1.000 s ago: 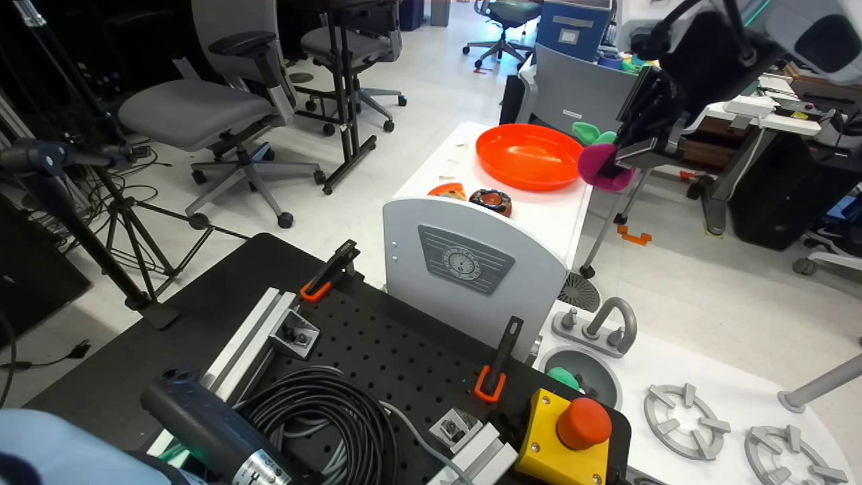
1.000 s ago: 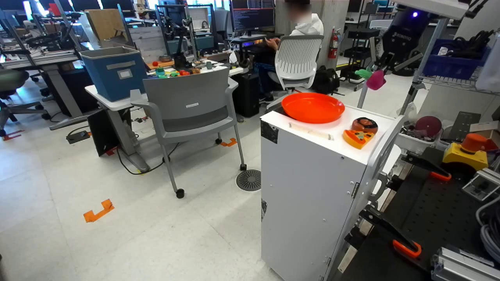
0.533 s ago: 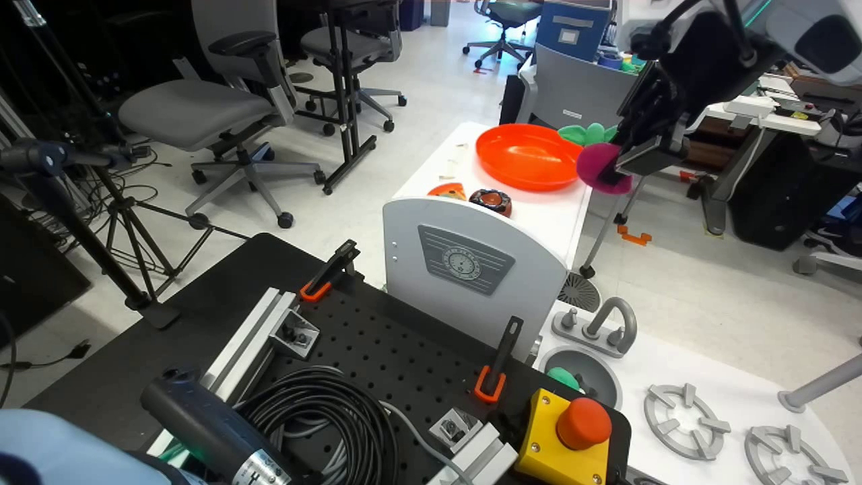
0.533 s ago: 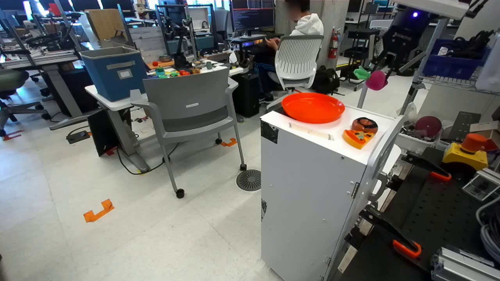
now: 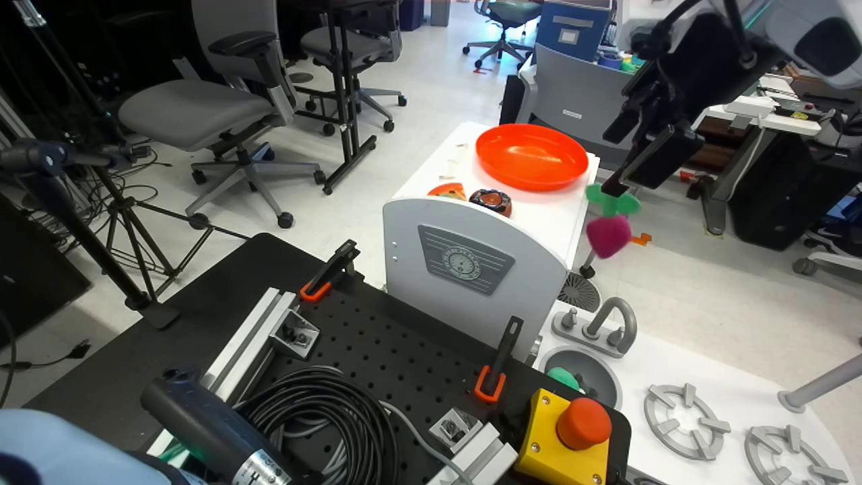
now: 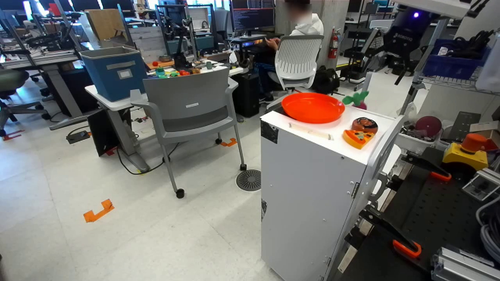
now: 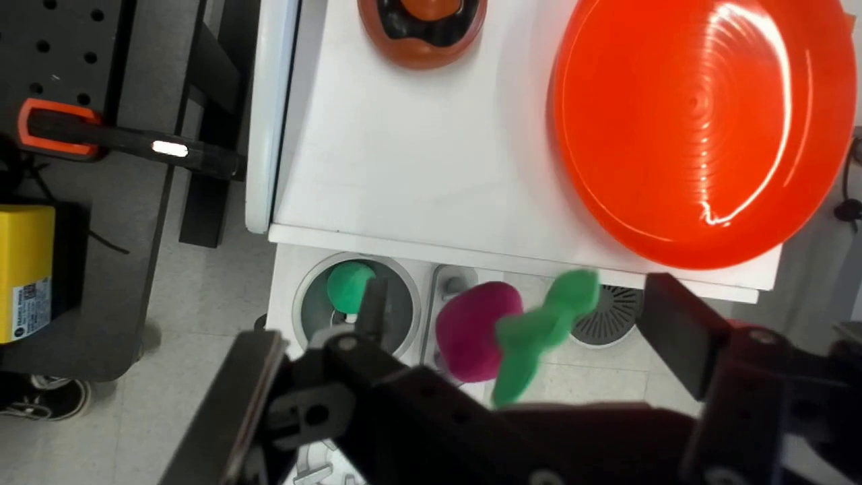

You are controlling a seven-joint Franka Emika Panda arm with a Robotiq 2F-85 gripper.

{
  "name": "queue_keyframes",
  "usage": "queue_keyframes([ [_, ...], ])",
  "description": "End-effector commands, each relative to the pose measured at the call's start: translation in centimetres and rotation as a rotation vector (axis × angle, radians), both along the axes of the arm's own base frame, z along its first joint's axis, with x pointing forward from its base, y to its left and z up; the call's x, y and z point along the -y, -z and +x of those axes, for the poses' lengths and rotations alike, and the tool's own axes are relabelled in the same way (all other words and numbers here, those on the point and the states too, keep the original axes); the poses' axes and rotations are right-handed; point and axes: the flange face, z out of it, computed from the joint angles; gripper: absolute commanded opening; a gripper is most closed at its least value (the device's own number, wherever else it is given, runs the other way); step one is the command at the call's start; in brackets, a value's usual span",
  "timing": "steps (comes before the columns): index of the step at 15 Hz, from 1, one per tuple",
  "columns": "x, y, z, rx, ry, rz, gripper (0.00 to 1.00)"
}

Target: Remove the tulip plush toy from the orange plate

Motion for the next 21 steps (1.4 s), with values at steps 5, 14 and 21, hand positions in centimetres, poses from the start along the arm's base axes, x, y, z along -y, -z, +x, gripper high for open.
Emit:
queue_keyframes([
  [5, 0.19, -0.65, -0.54, -0.023, 0.0, 0.032, 1.0],
  [14, -0.13, -0.43, 0.13, -0.039, -0.016, -0.01, 1.0],
  [21, -0.02, 0.21, -0.24, -0.03, -0.012, 0.008, 1.0],
])
